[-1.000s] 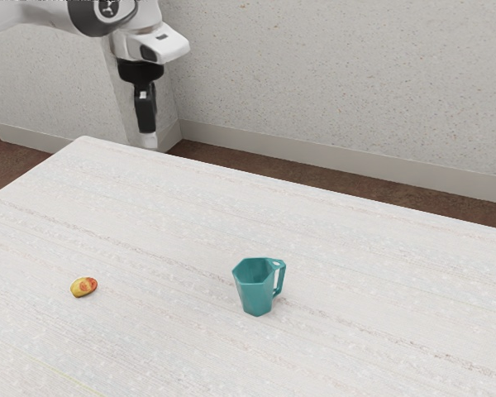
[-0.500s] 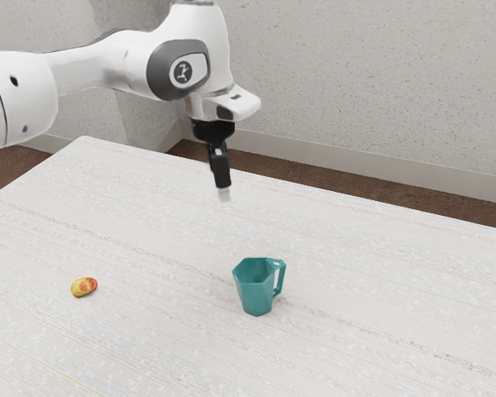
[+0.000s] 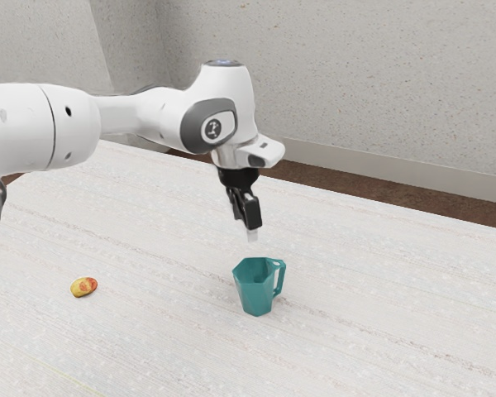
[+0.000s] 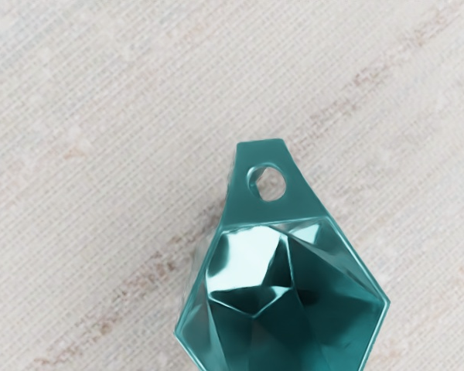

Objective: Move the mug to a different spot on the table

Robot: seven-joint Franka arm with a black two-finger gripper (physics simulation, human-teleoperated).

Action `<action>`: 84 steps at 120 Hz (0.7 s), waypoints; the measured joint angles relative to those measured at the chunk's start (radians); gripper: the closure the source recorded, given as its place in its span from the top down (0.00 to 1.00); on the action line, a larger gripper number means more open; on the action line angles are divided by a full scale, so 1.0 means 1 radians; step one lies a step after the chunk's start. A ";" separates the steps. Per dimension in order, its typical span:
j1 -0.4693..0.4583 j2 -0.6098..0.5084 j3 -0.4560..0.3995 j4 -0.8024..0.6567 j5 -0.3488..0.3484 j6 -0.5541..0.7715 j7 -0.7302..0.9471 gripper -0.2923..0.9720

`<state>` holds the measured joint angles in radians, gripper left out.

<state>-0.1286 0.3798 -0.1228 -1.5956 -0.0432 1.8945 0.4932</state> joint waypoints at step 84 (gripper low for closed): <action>-0.089 0.180 0.008 0.011 0.092 0.280 -0.081 0.76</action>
<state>-0.2178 0.5595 -0.1150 -1.5846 0.0483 2.1745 0.4121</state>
